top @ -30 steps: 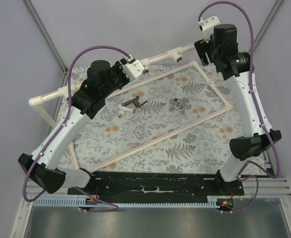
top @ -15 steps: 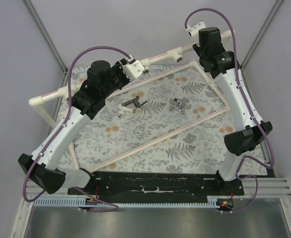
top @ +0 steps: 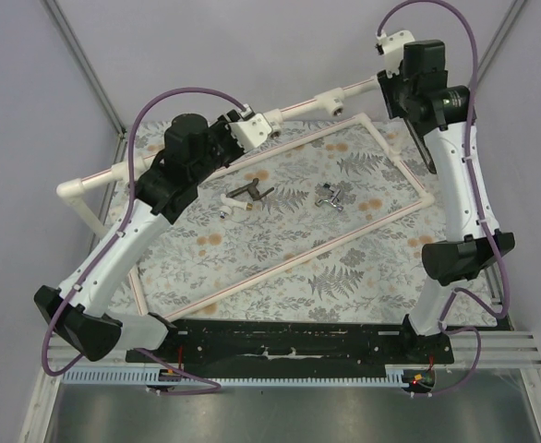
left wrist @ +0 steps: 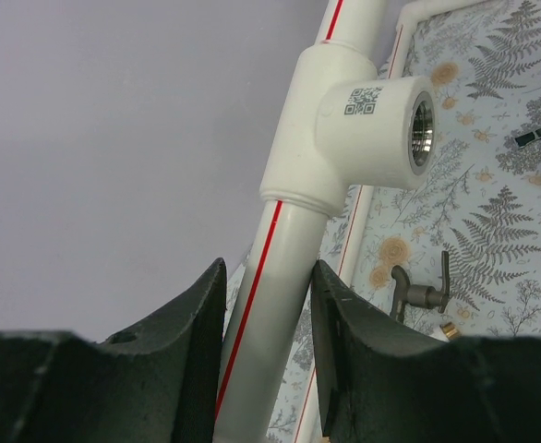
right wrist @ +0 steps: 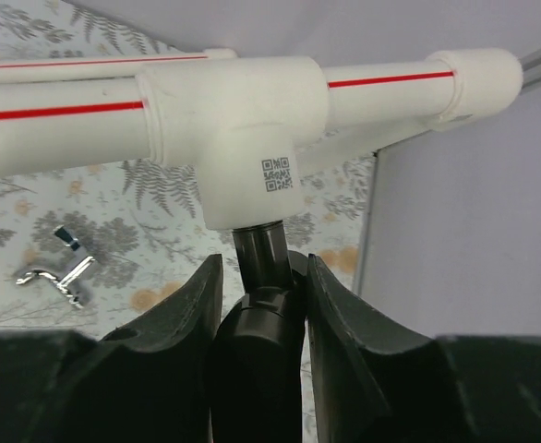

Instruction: Install the water faucets

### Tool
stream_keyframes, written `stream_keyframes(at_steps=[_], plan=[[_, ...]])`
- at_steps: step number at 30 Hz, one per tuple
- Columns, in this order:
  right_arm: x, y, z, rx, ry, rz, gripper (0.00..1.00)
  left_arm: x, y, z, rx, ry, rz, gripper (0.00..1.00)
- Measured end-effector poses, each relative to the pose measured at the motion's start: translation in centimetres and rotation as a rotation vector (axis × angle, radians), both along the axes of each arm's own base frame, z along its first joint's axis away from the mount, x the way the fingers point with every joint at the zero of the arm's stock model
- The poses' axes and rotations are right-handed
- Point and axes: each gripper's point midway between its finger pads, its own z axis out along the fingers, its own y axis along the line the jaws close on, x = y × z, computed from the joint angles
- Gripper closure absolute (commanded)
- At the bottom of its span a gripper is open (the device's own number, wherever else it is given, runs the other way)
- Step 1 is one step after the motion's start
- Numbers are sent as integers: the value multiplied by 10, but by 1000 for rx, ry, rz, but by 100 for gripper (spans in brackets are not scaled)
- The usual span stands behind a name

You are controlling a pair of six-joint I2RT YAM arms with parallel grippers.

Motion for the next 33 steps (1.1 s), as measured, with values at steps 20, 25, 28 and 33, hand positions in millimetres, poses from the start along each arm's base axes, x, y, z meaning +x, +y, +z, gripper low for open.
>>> stream_keyframes(at_steps=[20, 25, 28, 33], plan=[[-63, -19, 68, 433, -239, -11, 2, 7, 3, 4, -72, 66, 83, 38], [-128, -35, 100, 464, -477, -60, 2, 9, 14, 8, -206, 111, 202, 25], [-156, -46, 107, 490, -569, -112, 2, 2, 22, 14, -293, 135, 250, 24], [-186, -56, 86, 526, -614, -176, 2, -31, 47, 57, -482, 71, 291, 20]])
